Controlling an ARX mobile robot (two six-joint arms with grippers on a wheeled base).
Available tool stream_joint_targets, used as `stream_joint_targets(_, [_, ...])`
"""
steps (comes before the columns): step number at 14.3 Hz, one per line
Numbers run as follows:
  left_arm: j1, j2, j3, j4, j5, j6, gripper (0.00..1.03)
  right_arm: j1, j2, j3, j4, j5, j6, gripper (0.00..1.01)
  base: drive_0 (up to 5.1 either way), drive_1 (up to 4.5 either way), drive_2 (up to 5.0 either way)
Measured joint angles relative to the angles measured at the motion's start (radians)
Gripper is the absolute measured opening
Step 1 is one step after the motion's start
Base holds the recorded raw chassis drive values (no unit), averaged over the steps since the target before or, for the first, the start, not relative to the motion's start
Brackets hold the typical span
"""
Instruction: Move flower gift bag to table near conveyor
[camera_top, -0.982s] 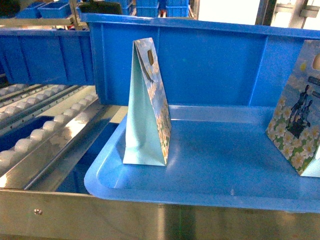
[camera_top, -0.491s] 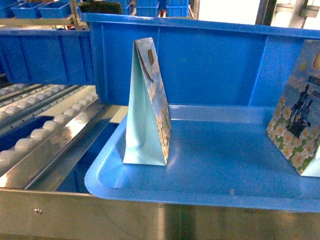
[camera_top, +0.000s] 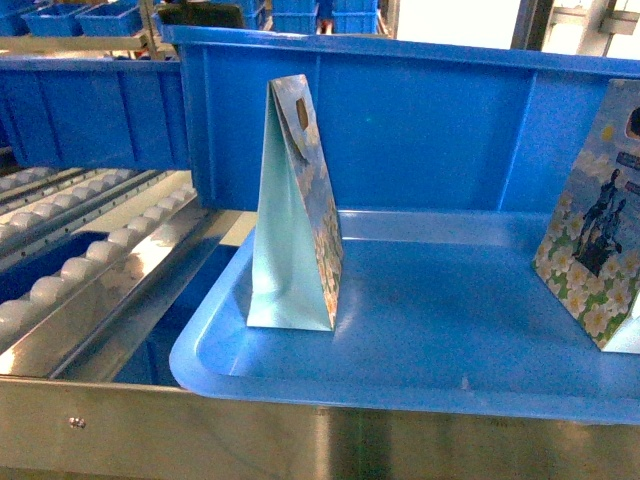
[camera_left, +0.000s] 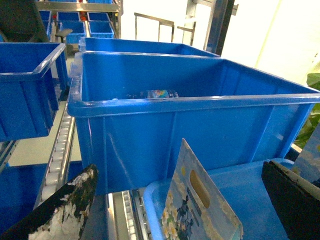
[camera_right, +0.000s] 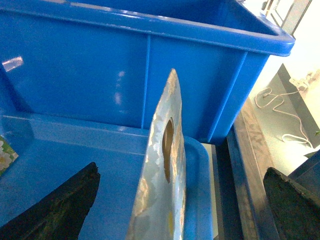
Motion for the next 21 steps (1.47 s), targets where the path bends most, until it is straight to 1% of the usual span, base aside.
stream_joint_targets(3, [0.0,0.0,0.0,0.0,0.0,0.0,0.98,0.016,0.056,0.003,0.033,0.003,0.0,0.98,0.0,0.0,0.0])
stream_joint_targets(6, [0.0,0.0,0.0,0.0,0.0,0.0,0.98,0.016,0.12,0.019,0.052,-0.006,0.0,0.98,0.0,0.0,0.0])
stream_joint_targets(7, [0.0,0.0,0.0,0.0,0.0,0.0,0.98,0.016,0.149,0.031,0.064,-0.008,0.0,0.98,0.0,0.0,0.0])
stream_joint_targets(8, [0.0,0.0,0.0,0.0,0.0,0.0,0.98,0.015,0.185,0.069,0.08,0.005,0.0,0.98,0.0,0.0,0.0])
stream_joint_targets(9, [0.0,0.0,0.0,0.0,0.0,0.0,0.98,-0.005,0.214,0.092,0.082,0.01,0.001,0.73,0.0,0.0,0.0])
stream_joint_targets(10, [0.0,0.0,0.0,0.0,0.0,0.0,0.98,-0.006,0.217,0.092,0.085,0.008,0.001,0.51,0.0,0.0,0.0])
stream_joint_targets(12, [0.0,0.0,0.0,0.0,0.0,0.0,0.98,-0.005,0.217,0.091,0.1,0.006,0.002,0.33,0.0,0.0,0.0])
stream_joint_targets(14, [0.0,0.0,0.0,0.0,0.0,0.0,0.98,-0.003,0.212,0.078,0.123,0.001,0.006,0.07,0.0,0.0,0.0])
stream_joint_targets(15, [0.0,0.0,0.0,0.0,0.0,0.0,0.98,-0.003,0.201,0.063,0.14,0.002,0.009,0.02,0.0,0.0,0.0])
stream_joint_targets(18, [0.0,0.0,0.0,0.0,0.0,0.0,0.98,-0.015,0.162,0.025,0.174,-0.008,0.021,0.02,0.0,0.0,0.0])
stream_joint_targets(21, [0.0,0.0,0.0,0.0,0.0,0.0,0.98,-0.03,0.09,-0.018,0.17,-0.027,0.031,0.02,0.0,0.0,0.0])
